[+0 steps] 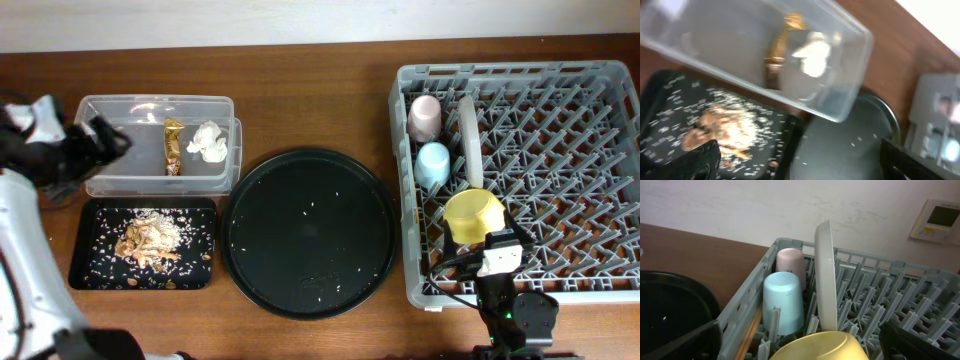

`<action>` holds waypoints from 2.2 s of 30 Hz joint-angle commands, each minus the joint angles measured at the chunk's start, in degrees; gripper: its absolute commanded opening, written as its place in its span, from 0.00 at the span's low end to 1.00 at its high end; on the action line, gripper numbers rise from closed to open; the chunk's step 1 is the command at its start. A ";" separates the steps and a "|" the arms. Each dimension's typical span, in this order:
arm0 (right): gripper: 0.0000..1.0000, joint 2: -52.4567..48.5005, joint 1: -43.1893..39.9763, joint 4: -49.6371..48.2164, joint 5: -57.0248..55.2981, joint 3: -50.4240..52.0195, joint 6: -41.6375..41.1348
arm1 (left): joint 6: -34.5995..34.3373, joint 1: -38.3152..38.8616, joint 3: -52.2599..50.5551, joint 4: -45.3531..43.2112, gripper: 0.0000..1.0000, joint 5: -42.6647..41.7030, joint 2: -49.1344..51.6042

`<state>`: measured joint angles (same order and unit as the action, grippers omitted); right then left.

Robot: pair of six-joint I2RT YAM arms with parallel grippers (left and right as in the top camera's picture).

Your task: Sort waste into correct bins and load items into the dishwasher rack

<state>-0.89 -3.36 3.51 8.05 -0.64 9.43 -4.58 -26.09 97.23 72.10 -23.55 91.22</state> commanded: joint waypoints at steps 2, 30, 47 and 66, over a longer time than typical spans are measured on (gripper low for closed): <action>0.99 0.57 -0.44 0.17 0.35 0.33 0.17 | -0.11 15.13 -0.07 0.00 1.00 -0.39 -9.07; 0.98 0.57 -0.44 0.17 0.35 0.33 0.17 | 0.09 27.63 -96.56 -78.88 1.00 11.52 -79.06; 0.98 0.57 -0.44 0.17 0.35 0.33 0.17 | 11.56 26.38 -96.74 -67.32 1.00 24.63 -90.92; 0.98 0.57 -0.44 0.17 0.35 0.33 0.17 | 11.58 26.38 -96.72 -67.32 1.00 24.63 -90.58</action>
<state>-0.80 -3.36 3.40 8.03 -0.62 9.45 6.26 0.64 0.91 4.78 0.69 0.91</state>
